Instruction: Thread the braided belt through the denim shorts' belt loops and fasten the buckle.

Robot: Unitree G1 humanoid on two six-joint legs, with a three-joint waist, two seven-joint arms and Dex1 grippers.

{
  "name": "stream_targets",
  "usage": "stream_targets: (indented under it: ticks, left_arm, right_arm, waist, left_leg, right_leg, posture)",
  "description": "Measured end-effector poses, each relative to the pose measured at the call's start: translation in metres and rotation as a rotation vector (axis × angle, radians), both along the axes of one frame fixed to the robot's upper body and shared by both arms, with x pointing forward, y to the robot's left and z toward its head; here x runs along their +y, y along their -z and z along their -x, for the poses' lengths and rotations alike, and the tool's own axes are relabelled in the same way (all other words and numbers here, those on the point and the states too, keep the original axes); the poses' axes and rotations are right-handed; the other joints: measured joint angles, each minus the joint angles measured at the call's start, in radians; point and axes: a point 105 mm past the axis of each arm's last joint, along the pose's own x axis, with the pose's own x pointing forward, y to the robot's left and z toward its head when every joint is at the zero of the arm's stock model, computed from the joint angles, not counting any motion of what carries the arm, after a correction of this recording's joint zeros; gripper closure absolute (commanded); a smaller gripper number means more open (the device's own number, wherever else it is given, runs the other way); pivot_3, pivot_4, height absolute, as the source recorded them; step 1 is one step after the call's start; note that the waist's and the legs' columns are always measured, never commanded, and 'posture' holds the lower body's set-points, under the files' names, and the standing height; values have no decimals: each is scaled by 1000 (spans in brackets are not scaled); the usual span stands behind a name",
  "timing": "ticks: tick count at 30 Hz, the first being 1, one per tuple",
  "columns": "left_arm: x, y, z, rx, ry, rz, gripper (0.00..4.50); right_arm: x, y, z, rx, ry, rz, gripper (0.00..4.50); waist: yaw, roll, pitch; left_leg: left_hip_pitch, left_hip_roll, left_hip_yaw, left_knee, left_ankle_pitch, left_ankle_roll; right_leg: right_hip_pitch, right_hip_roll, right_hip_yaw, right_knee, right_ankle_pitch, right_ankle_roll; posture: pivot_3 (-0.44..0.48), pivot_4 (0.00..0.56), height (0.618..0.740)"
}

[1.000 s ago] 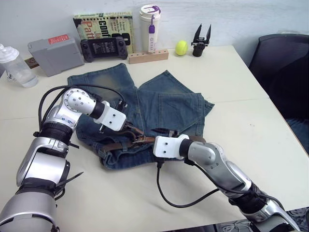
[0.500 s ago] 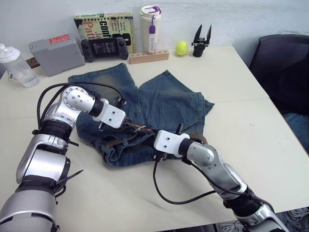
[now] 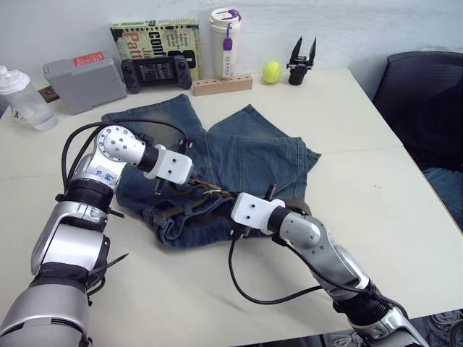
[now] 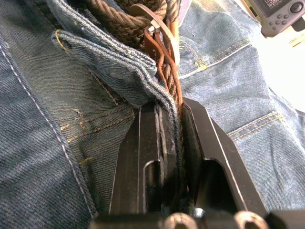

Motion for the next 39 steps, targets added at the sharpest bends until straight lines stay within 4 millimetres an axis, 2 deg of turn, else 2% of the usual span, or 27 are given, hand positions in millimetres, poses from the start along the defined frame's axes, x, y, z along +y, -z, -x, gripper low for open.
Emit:
stream_targets:
  ticks: [7, 19, 28, 34, 39]
  left_arm:
    - [5, 7, 8, 64, -5, -26, 4500]
    - [6, 5, 6, 20, 64, -131, 4500]
    - [8, 5, 7, 95, 49, -108, 4500]
    - [-5, 9, 13, 157, 42, -27, 4500]
    - [-10, 7, 9, 157, 10, 17, 4500]
  right_arm:
    - [-1, 0, -1, -4, 5, 4, 4489]
    - [0, 1, 1, -68, -13, 37, 4490]
    - [2, -1, 2, -116, 7, 24, 4490]
    - [2, -1, 2, -118, 7, 23, 4490]
    - [1, -2, 1, -116, 9, 23, 4490]
  waist:
    - [1, 0, 0]
    - [0, 0, 0]
    - [0, 0, 0]
    - [-1, 0, 0]
    - [1, 0, 0]
  left_leg:
    - [0, 0, 0, 1, 0, 0]
    - [0, 0, 0, 1, 0, 0]
    - [0, 0, 0, 1, 0, 0]
    - [0, 0, 0, 1, 0, 0]
    - [0, 0, 0, 2, 1, 0]
  right_leg:
    - [0, 0, 0, 1, 0, 0]
    - [0, 0, 0, 1, 0, 0]
    - [0, 0, 0, 1, 0, 0]
    - [0, 0, 1, 2, 0, 0]
    - [0, 0, 1, 2, 0, 0]
  posture:
    - [0, 150, 693]
    - [0, 150, 693]
    - [0, 150, 693]
    - [0, 150, 693]
    - [0, 150, 693]
